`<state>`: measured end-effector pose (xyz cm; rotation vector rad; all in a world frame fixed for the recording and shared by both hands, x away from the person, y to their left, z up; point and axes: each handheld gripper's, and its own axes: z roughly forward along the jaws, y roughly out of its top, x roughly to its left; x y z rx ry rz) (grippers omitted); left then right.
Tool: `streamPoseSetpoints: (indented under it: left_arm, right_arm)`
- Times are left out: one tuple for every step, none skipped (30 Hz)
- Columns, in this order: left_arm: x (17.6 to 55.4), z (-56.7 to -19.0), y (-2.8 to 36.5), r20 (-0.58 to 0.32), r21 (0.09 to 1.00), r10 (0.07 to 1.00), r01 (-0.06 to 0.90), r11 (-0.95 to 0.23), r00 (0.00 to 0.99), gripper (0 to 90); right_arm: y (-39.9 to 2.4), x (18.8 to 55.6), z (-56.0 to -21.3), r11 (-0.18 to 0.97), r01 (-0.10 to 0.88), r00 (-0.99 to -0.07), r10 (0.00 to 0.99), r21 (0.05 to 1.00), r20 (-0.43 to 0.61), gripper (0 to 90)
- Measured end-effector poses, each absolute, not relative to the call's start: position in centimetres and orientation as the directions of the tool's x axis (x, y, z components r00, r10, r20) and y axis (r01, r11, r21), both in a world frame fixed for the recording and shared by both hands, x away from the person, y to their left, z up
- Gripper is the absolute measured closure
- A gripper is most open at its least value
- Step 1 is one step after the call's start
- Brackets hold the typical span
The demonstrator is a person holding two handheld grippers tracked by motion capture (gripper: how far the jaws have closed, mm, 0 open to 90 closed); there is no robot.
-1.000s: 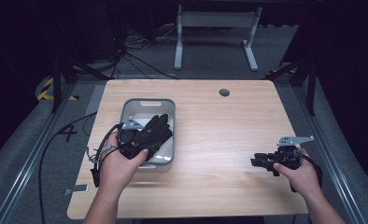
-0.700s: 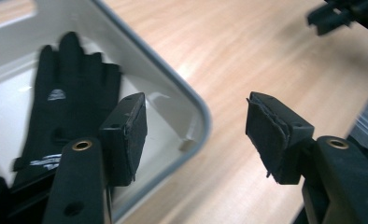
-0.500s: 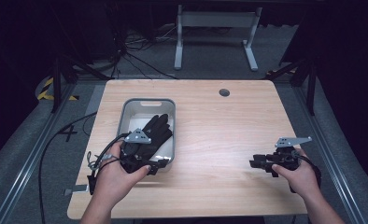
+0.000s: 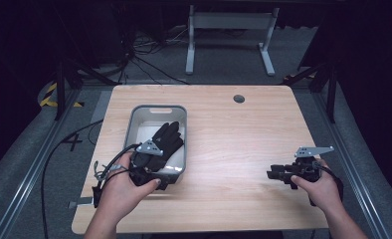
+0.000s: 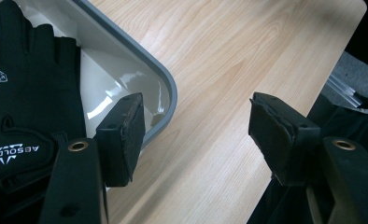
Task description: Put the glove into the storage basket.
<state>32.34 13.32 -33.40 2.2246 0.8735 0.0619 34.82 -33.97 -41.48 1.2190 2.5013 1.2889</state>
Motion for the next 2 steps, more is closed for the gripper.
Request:
streamPoseSetpoints:
  left_arm:
    - [32.32,-33.36,13.33,-0.206,0.653,0.607,0.570,-0.499,0.768,37.0]
    - [32.30,-33.35,13.34,-0.208,0.655,0.607,0.570,-0.496,0.767,37.0]
  right_arm:
    - [-34.00,34.81,-41.45,0.330,0.615,-0.682,0.679,0.716,0.272,61.6]
    - [-34.03,34.82,-41.41,0.329,0.615,-0.681,0.680,0.717,0.272,61.6]
